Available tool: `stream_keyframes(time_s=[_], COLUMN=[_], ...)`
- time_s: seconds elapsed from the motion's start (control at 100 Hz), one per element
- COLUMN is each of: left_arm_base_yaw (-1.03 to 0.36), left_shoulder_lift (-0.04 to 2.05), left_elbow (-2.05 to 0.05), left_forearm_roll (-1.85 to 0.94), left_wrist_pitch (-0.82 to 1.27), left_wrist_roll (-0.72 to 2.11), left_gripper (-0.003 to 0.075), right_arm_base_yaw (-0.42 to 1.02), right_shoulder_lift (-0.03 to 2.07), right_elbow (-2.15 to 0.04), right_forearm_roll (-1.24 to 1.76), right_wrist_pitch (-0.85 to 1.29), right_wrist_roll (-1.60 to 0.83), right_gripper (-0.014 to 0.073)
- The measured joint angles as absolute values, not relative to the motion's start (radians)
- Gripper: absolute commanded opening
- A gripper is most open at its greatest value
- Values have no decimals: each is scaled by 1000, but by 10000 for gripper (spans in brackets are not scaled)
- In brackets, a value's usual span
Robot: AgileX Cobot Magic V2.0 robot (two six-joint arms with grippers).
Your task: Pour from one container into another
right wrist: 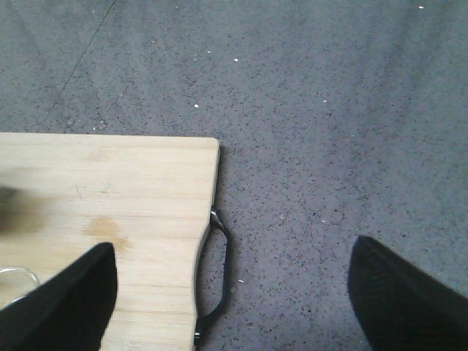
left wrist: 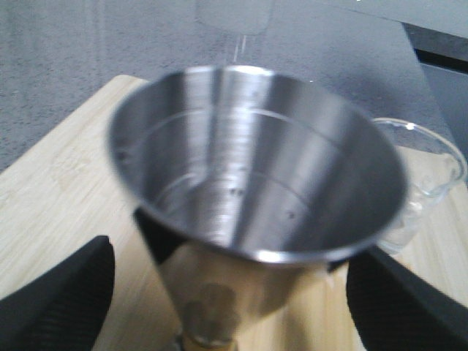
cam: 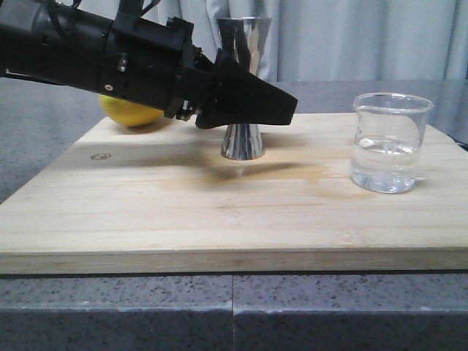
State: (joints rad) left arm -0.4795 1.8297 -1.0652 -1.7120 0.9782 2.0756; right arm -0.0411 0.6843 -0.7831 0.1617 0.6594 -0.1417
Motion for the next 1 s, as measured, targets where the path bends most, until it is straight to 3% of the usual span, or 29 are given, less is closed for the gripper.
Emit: stream_keyframes(time_s=[0.41,0.48,0.67,0.79,1.0], left_arm_base_yaw=[-437,-437,-413,-398,-398], left_shoulder_lift=[1830,1830,1830,1830,1830], left_elbow=[-1065,-1065,-1065,-1066,-1066], left_forearm_roll=[-1693,-1693,-1687,-1687,-1686], left_wrist_pitch=[1045,1049,1066,1066,1070], left_wrist_roll=[2076,2076,2076,2076,2076], left_gripper=[591,547,320,216,156], right_arm_base_yaw=[-41,-41,-41,-41,-41], right_shoulder_lift=[684,684,684,684,684], right_elbow=[-783,-783,-783,-783,-783], right_forearm_roll=[162,162,162,162,167], right_wrist_pitch=[663,663,663,663,680], right_wrist_roll=[-142,-142,-142,-142,-149], right_gripper=[584,584,584,584,584])
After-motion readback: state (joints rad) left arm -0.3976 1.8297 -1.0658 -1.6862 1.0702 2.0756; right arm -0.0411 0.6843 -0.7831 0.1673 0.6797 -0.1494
